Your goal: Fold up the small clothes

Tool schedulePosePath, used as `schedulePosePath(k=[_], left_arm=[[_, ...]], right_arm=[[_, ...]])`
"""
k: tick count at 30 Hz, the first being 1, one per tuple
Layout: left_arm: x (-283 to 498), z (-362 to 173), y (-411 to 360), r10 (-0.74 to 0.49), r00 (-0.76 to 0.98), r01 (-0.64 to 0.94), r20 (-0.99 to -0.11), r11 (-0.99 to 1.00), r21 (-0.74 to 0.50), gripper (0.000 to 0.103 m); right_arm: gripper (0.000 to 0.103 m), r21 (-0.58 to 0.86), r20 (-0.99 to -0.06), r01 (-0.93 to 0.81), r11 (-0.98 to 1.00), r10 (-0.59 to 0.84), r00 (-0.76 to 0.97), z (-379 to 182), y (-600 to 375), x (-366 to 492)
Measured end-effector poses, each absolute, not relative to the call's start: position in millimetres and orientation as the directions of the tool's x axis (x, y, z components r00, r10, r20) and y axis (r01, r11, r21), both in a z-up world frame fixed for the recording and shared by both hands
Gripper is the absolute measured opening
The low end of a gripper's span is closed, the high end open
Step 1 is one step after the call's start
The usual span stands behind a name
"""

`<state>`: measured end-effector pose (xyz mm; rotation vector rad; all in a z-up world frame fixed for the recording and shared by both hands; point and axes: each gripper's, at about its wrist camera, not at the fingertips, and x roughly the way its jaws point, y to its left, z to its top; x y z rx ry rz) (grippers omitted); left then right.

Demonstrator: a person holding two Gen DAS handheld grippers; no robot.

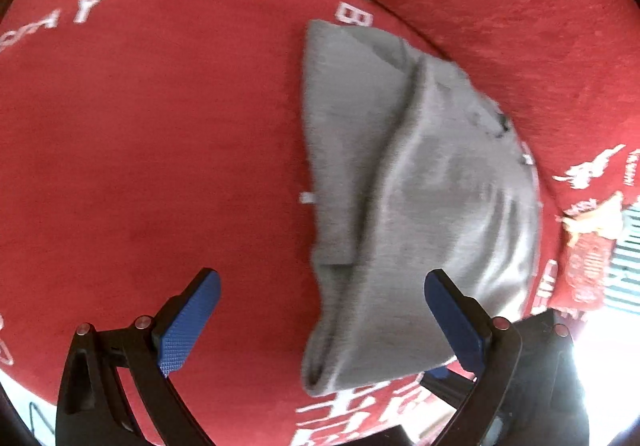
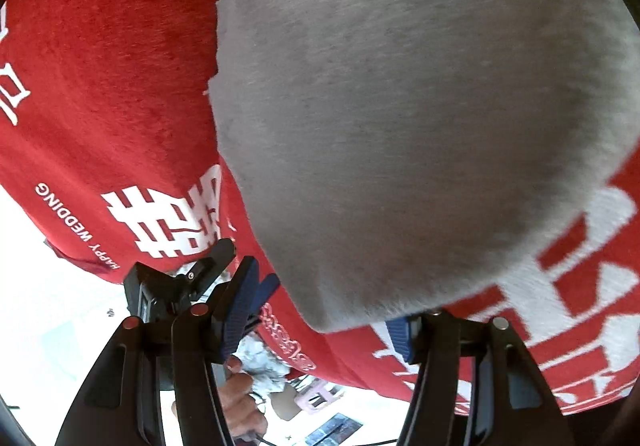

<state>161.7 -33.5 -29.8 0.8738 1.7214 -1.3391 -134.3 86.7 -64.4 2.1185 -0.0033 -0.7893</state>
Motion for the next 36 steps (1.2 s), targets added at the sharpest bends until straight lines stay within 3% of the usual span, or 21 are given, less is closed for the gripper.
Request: schedulePosePath(k=[2,8,12,17,19,21,22,25,27,29,34,36], left_arm=[[158,-32,-39,0.069,-0.51,0.848,-0.857,0.204,-0.489,0.102],[142,-41,-55,0.088,-0.603,0.788,-0.793,0.221,-0.575,0.102],[129,-46,-74,0.094,-0.682,0.722,-0.725,0.238,-0.649,0.102],[96,-36,-94,0.108,-0.706,0.707,-0.7,0.157,-0.689,0.102],[80,-29,-98,0.111,-0.65,0.76,-0.752,0.08,-0.645,0.089],[69,-32,-99,0.142,-0.593,0.803,-0.793,0.033,-0.595,0.039],[64,-36,-98,0.165,-0.557,0.827,-0.814,0.02,-0.562,0.035],[62,-40,-96,0.171,-0.512,0.855,-0.842,0.007,-0.518,0.035],[65,-40,-92,0.171,-0.496,0.864,-0.851,-0.001,-0.503,0.035],[65,-41,-90,0.173,-0.473,0.877,-0.864,-0.001,-0.48,0.035],[71,-43,-92,0.185,-0.476,0.877,-0.86,0.025,-0.48,0.037],[71,-42,-92,0.188,-0.498,0.864,-0.847,0.032,-0.502,0.055]], right_arm=[[0.008,0.738,-0.504,0.234,-0.633,-0.287,0.814,-61,82,-134],[0.008,0.832,-0.402,0.173,-0.528,-0.358,0.843,-28,65,-146],[0.008,0.854,-0.39,0.19,-0.485,-0.355,0.85,-12,58,-150],[0.008,0.85,-0.409,0.231,-0.473,-0.318,0.855,-11,61,-145],[0.008,0.834,-0.44,0.278,-0.477,-0.272,0.856,-15,66,-141],[0.012,0.809,-0.481,0.334,-0.485,-0.218,0.849,-18,69,-138],[0.012,0.785,-0.514,0.381,-0.488,-0.169,0.841,-20,71,-137],[0.019,0.748,-0.57,0.476,-0.463,-0.08,0.818,-16,76,-141],[0.039,0.729,-0.608,0.535,-0.427,-0.044,0.793,-8,77,-150],[0.048,0.709,-0.651,0.591,-0.385,-0.037,0.758,4,75,-165],[0.048,0.658,-0.732,0.675,-0.335,-0.075,0.677,25,61,-205],[0.034,0.616,-0.778,0.721,-0.318,-0.104,0.62,30,51,-219]])
